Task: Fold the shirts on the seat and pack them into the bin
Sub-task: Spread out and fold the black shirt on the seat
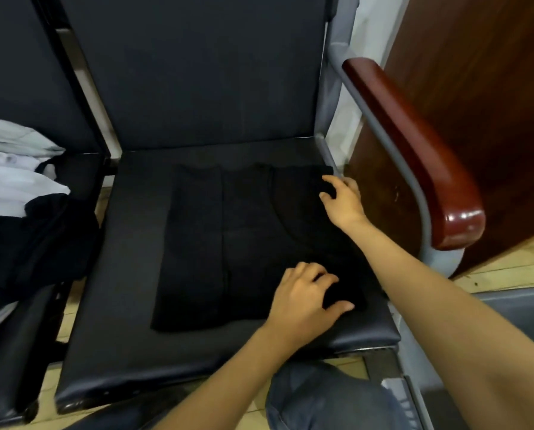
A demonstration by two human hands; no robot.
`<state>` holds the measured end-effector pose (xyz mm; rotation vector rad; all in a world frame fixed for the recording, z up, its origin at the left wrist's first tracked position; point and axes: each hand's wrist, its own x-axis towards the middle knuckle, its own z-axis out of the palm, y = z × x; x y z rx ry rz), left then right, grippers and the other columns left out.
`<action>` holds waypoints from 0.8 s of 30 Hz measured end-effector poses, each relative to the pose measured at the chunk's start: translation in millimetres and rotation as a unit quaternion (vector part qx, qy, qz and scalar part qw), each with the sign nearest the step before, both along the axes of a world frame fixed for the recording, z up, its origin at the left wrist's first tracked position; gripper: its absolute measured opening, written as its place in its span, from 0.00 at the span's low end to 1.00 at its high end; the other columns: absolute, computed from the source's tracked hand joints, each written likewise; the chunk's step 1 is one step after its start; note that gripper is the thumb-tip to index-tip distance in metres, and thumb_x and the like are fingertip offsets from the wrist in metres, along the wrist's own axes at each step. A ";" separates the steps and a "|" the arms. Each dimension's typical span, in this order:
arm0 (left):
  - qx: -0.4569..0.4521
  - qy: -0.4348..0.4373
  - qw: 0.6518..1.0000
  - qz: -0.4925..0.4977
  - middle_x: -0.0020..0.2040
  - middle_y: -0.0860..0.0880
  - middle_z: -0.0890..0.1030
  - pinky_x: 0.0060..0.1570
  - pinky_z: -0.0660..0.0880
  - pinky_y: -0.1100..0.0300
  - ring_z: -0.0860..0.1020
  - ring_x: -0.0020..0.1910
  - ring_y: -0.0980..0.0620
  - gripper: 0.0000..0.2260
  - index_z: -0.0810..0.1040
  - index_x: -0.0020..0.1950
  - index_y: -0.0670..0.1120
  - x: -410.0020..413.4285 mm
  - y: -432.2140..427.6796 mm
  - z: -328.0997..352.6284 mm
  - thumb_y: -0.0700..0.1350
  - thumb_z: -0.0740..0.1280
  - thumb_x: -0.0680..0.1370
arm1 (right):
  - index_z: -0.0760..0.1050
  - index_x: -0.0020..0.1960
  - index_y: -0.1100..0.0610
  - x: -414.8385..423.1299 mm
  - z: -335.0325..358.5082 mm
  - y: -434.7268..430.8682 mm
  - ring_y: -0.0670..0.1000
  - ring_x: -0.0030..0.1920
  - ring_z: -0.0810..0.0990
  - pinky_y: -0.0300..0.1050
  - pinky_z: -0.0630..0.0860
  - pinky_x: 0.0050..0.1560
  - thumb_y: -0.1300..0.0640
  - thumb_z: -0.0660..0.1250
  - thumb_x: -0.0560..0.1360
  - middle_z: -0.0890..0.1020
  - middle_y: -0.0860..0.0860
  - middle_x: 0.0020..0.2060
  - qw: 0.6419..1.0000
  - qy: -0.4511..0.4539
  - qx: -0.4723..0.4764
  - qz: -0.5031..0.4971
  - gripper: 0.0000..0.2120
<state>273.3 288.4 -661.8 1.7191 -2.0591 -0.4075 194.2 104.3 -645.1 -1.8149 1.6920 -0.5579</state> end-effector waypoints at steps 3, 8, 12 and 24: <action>-0.024 0.013 0.999 -0.032 0.46 0.51 0.78 0.43 0.73 0.60 0.76 0.44 0.51 0.20 0.82 0.51 0.50 -13.3 -5.3 -5.0 0.62 0.66 0.68 | 0.65 0.73 0.49 2.4 -3.9 -12.3 0.56 0.75 0.55 0.45 0.58 0.70 0.53 0.59 0.81 0.58 0.55 0.75 0.998 0.024 0.060 0.009 0.20; -0.063 0.020 0.996 -0.065 0.45 0.51 0.79 0.39 0.74 0.59 0.76 0.43 0.52 0.12 0.83 0.48 0.49 -16.7 -9.7 -10.6 0.53 0.64 0.72 | 0.63 0.74 0.54 6.3 -3.8 -22.4 0.54 0.74 0.60 0.44 0.59 0.70 0.55 0.56 0.82 0.61 0.53 0.75 0.992 -0.060 0.106 -0.030 0.21; -0.031 0.107 0.994 -0.007 0.45 0.51 0.78 0.38 0.77 0.55 0.77 0.43 0.52 0.08 0.78 0.49 0.46 -8.6 -7.1 2.2 0.47 0.63 0.75 | 0.63 0.74 0.57 3.6 4.4 -17.4 0.52 0.75 0.59 0.43 0.56 0.72 0.57 0.56 0.82 0.61 0.52 0.75 0.993 -0.074 0.085 -0.043 0.20; 0.045 0.126 0.941 0.310 0.50 0.56 0.69 0.51 0.56 0.63 0.65 0.55 0.53 0.12 0.77 0.50 0.48 78.9 56.6 27.9 0.54 0.67 0.72 | 0.60 0.75 0.59 123.6 50.7 11.7 0.52 0.75 0.57 0.41 0.54 0.72 0.54 0.57 0.82 0.59 0.52 0.76 0.984 -0.026 0.058 0.164 0.24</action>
